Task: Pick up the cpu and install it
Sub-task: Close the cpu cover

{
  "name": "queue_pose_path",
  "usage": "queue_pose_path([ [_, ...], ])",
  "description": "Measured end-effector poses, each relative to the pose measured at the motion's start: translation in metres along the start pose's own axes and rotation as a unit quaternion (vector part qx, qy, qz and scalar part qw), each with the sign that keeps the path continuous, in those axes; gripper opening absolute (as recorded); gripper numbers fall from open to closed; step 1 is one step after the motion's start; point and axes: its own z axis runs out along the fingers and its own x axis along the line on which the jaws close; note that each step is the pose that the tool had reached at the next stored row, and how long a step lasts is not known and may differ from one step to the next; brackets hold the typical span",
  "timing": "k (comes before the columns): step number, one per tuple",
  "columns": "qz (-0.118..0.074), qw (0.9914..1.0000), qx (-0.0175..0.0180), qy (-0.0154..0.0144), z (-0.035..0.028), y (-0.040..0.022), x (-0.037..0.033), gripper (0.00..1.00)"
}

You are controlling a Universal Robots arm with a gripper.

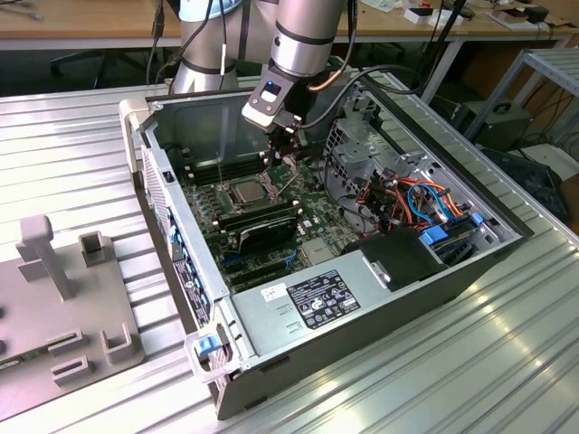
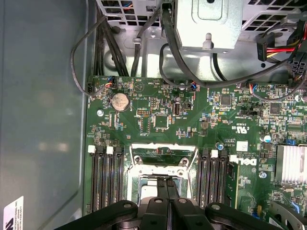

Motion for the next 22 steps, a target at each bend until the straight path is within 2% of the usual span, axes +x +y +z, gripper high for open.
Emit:
queue_pose_path([
  [18, 0.0, 1.0, 0.0, 0.0, 0.0, 0.0058, -0.0002, 0.11],
  [22, 0.0, 1.0, 0.0, -0.0001, 0.0, 0.01, -0.0004, 0.11],
])
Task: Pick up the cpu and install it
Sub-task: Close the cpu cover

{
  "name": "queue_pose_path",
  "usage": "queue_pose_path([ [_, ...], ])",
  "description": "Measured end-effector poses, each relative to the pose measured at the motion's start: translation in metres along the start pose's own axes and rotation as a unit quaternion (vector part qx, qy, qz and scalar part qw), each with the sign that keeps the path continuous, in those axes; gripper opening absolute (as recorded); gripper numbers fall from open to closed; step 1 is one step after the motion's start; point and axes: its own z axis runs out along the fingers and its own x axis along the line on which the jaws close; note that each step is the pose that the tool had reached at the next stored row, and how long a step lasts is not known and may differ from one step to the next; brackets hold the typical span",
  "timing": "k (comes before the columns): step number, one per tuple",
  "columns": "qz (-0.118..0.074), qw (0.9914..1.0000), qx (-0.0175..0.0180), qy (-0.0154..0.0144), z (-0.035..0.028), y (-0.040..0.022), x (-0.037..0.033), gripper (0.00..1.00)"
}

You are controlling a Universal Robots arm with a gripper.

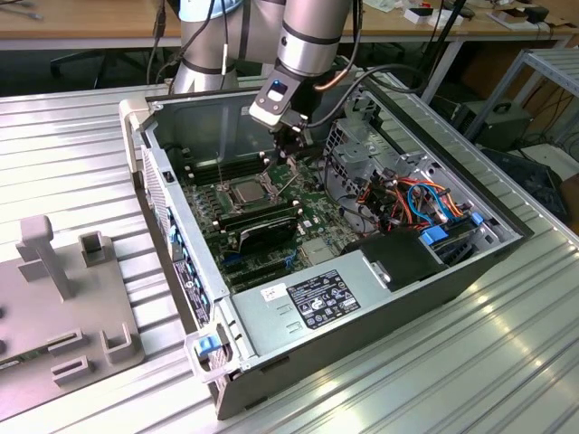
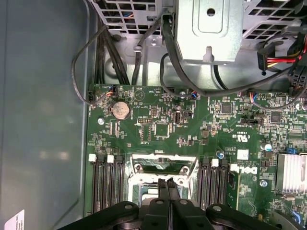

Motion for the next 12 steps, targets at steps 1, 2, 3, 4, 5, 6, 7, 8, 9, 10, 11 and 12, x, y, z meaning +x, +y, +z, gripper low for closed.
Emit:
queue_pose_path([
  [1, 0.0, 1.0, 0.0, 0.0, 0.0, 0.0015, 0.0, 0.11],
  [2, 0.0, 1.0, 0.0, 0.0001, 0.0001, 0.0028, -0.0001, 0.11],
  [3, 0.0, 1.0, 0.0, 0.0001, 0.0001, 0.004, -0.0001, 0.11],
  [4, 0.0, 1.0, 0.0, 0.0001, 0.0001, 0.0056, -0.0002, 0.11],
  [5, 0.0, 1.0, 0.0, 0.0, 0.0001, 0.0069, -0.0003, 0.11],
  [6, 0.0, 1.0, 0.0, 0.0001, 0.0001, 0.0085, -0.0003, 0.11],
  [7, 0.0, 1.0, 0.0, 0.0001, 0.0001, 0.0112, -0.0004, 0.11],
  [8, 0.0, 1.0, 0.0, 0.0, 0.0001, 0.0125, -0.0005, 0.11],
  [9, 0.0, 1.0, 0.0, 0.0001, 0.0001, 0.0144, -0.0006, 0.11],
  [10, 0.0, 1.0, 0.0, 0.0001, 0.0001, 0.0163, -0.0007, 0.11],
  [11, 0.0, 1.0, 0.0, 0.0001, 0.0001, 0.018, -0.0007, 0.11],
  [12, 0.0, 1.0, 0.0, 0.0001, 0.0002, 0.0228, -0.0009, 0.11],
])
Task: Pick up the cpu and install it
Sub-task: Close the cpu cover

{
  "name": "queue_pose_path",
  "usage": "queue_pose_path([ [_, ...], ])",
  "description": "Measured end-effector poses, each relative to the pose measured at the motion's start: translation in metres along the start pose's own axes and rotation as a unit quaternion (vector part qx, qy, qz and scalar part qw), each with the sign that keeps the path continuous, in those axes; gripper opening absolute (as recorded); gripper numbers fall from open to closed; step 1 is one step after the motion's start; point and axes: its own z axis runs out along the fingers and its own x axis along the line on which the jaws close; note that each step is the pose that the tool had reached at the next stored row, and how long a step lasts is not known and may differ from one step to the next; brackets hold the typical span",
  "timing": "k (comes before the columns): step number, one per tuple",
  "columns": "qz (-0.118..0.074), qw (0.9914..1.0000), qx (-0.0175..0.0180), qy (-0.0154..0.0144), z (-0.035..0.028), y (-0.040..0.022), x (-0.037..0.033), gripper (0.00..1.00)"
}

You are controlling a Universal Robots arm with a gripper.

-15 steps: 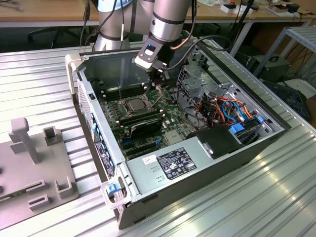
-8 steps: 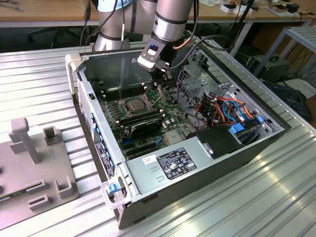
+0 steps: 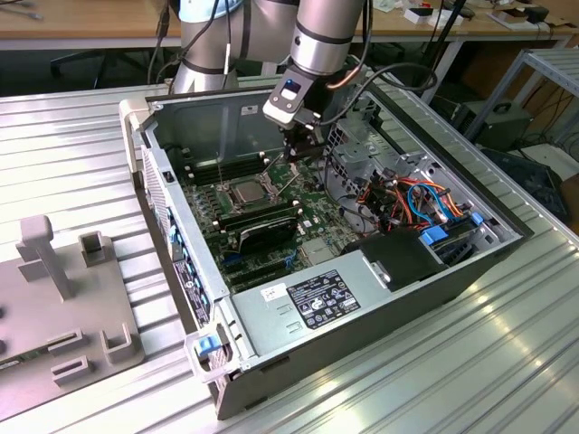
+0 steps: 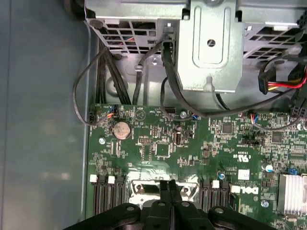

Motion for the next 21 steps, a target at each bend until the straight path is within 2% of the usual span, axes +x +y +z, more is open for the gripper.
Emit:
queue_pose_path([
  [12, 0.0, 1.0, 0.0, 0.0, 0.0001, 0.0195, -0.0008, 0.11],
  [17, 0.0, 1.0, 0.0, -0.0001, 0.0005, 0.0229, -0.001, 0.11],
  [21, 0.0, 1.0, 0.0, 0.0, 0.0051, 0.0233, -0.001, 0.11],
])
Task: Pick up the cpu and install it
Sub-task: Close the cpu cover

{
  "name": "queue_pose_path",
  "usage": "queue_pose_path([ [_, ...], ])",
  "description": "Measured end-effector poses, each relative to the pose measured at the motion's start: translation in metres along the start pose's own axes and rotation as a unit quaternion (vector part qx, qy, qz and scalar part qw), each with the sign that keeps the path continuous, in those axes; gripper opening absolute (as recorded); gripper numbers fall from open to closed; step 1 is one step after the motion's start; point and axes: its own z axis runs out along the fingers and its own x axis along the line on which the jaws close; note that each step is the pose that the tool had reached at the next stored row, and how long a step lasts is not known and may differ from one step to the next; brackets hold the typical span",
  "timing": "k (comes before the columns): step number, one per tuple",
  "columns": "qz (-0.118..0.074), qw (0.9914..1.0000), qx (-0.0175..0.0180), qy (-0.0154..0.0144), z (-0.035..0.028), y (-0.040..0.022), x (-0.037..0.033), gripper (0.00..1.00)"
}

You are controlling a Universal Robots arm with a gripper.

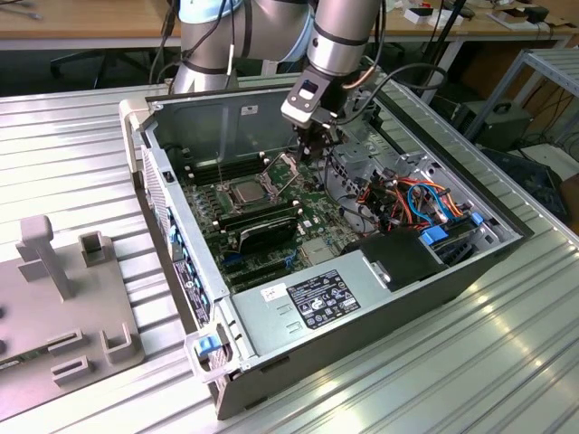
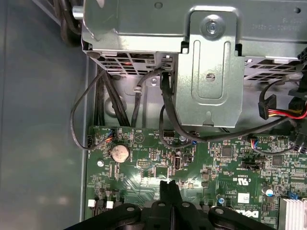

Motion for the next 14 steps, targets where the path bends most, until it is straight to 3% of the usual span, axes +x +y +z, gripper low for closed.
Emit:
queue_pose_path([
  [6, 0.0, 1.0, 0.0, 0.0, 0.0074, 0.0013, -0.0001, 0.11],
  [14, 0.0, 1.0, 0.0, 0.0, 0.0091, 0.002, -0.0001, 0.11],
])
